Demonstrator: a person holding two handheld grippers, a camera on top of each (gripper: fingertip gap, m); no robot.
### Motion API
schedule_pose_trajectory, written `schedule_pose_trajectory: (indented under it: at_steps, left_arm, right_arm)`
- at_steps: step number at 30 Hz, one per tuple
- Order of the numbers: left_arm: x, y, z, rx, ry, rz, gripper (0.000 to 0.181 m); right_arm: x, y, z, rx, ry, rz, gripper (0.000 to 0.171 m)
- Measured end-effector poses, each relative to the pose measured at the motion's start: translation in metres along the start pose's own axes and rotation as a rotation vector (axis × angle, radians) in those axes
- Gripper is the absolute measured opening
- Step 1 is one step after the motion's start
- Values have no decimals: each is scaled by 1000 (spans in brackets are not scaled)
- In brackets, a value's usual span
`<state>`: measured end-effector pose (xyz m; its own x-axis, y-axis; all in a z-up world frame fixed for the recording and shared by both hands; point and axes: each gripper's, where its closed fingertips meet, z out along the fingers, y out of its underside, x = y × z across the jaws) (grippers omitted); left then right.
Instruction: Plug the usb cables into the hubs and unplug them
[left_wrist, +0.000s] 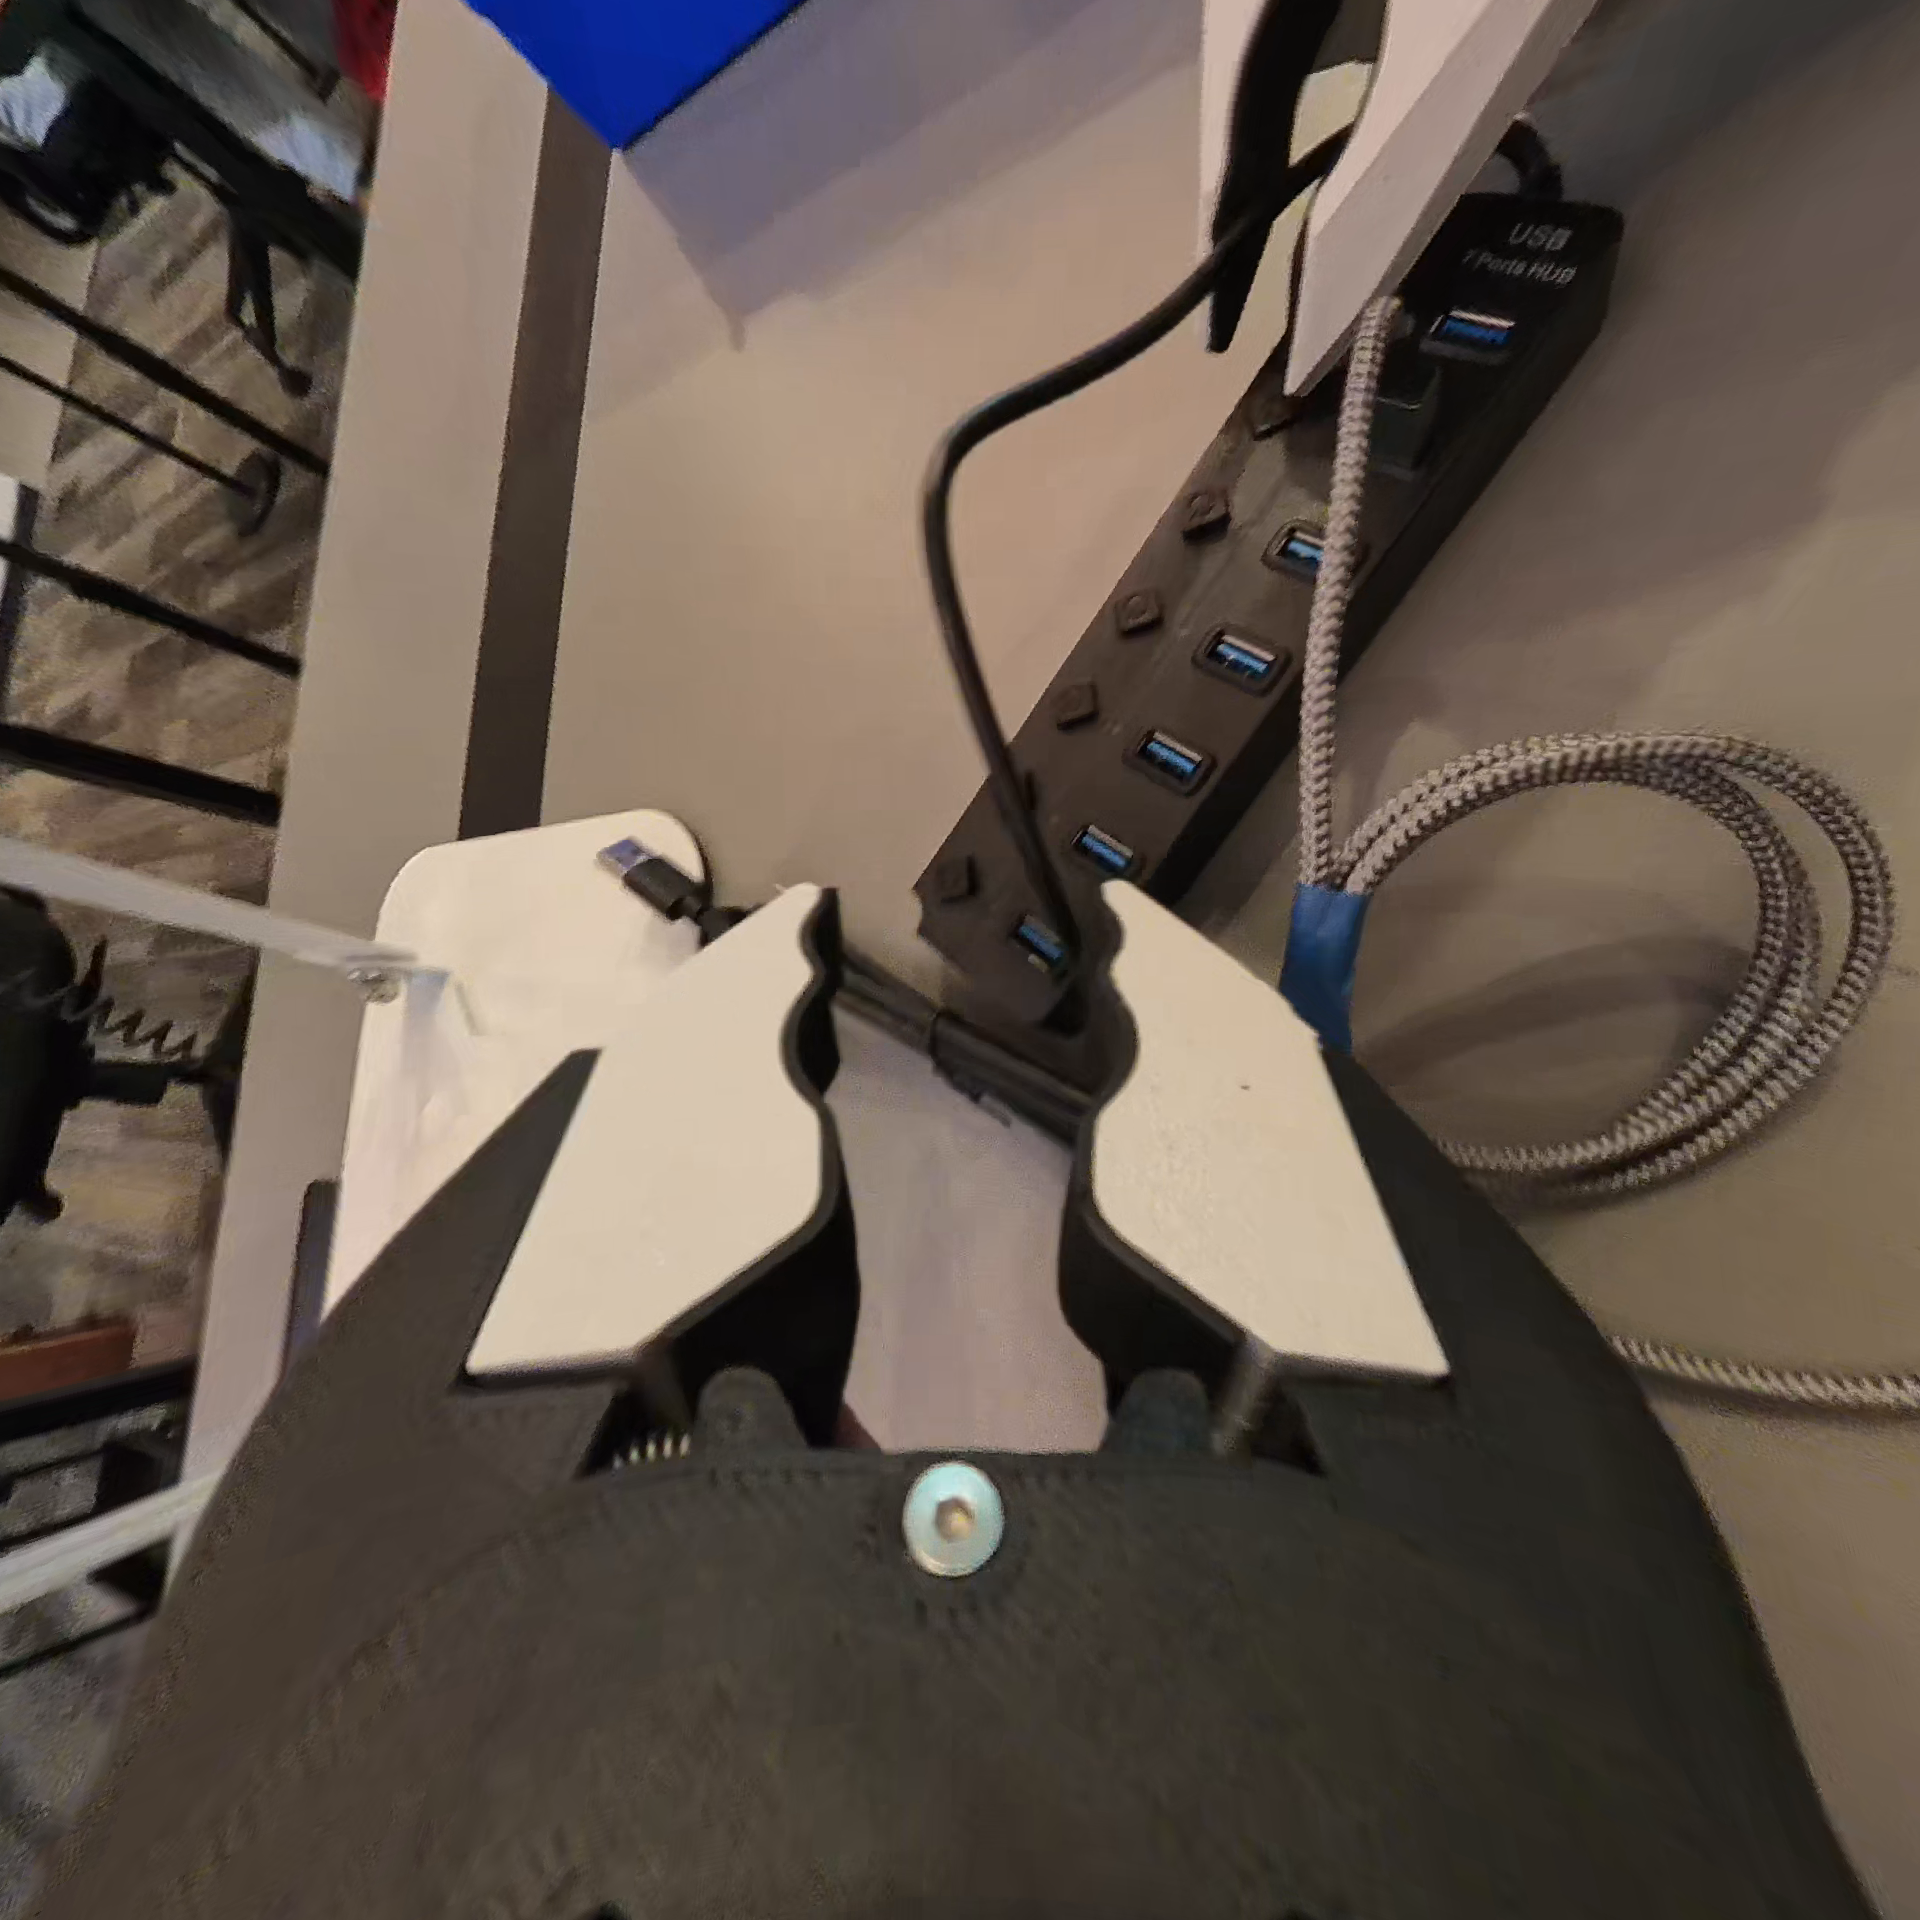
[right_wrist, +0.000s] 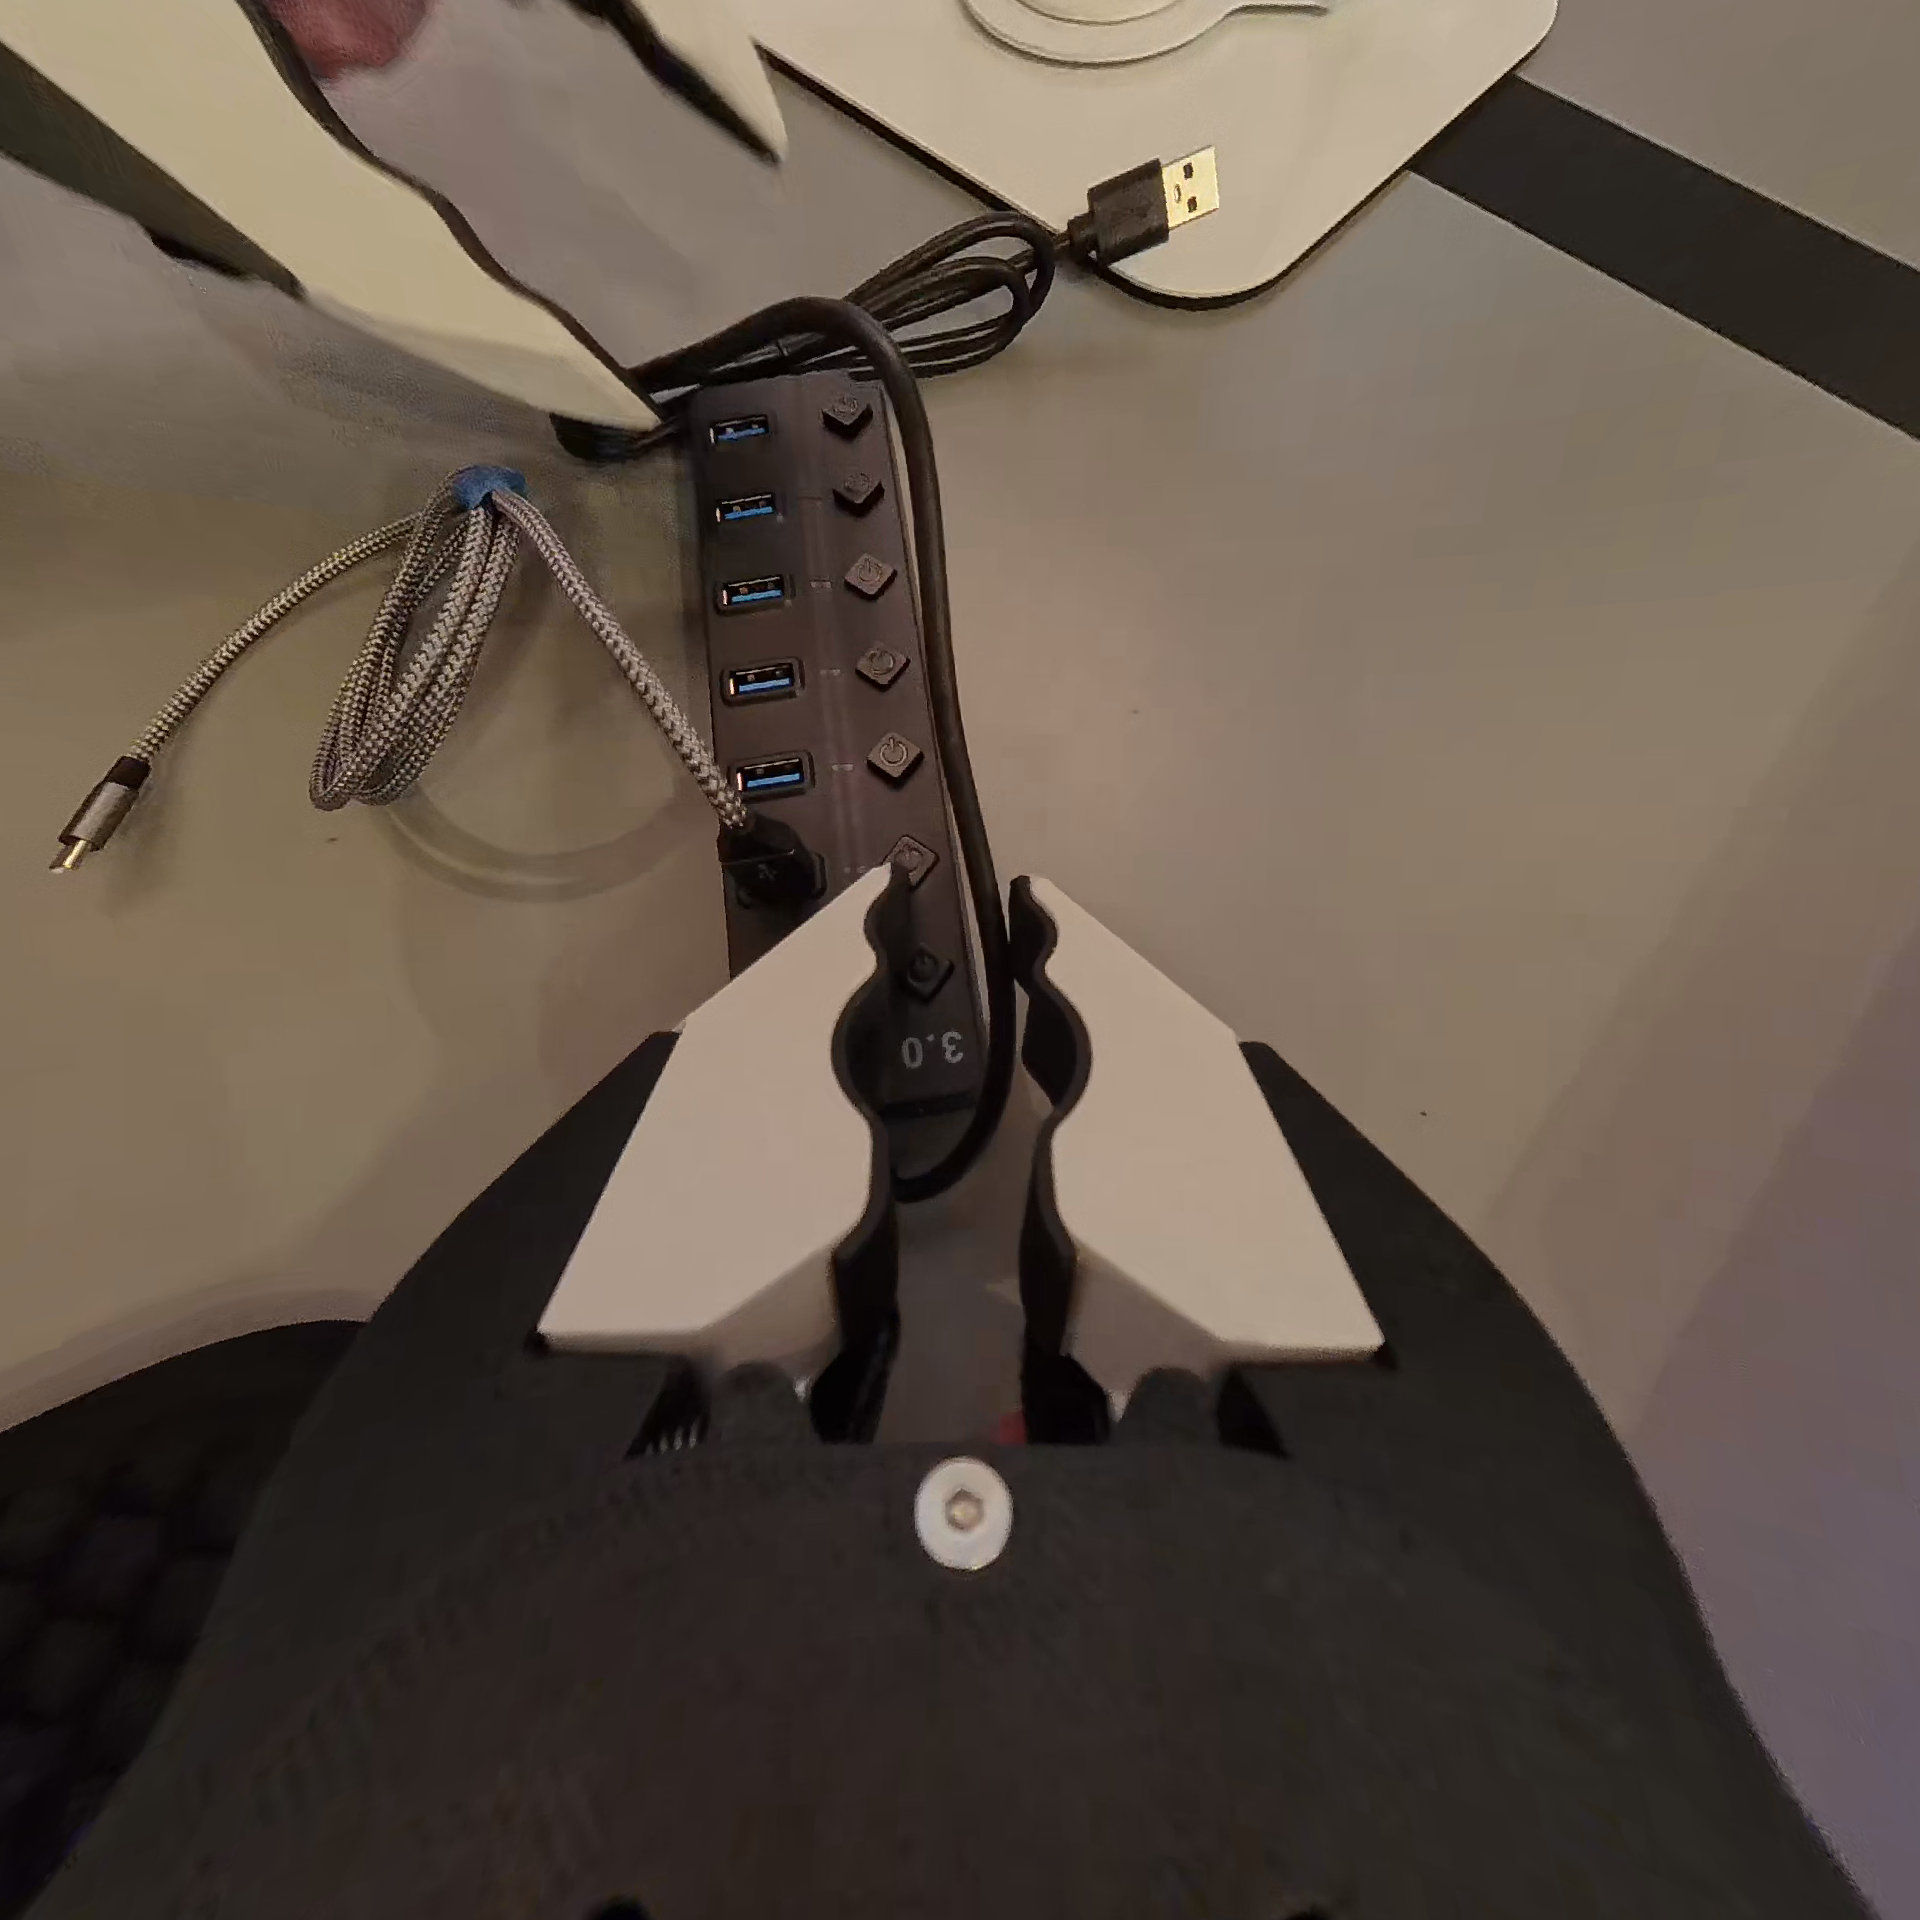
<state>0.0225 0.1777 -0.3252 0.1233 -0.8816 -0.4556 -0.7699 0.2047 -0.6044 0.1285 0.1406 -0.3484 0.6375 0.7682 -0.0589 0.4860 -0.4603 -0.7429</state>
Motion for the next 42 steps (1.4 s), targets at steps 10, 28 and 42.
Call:
schedule_pose_trajectory:
  at_steps: [10, 28, 42]
  left_arm:
    - [-51, 16, -190, -173, -273, 36, 53]
    - [40, 333, -309, -511, -24, -267, 27]
    - [45, 342, -294, -465, 44, -339, 8]
  right_arm:
    - [0, 0, -1, -2, 12, -43, 16]
    - [1, 1, -1, 13, -31, -20, 15]
    - [-2, -1, 0, -37, 13, -97, 28]
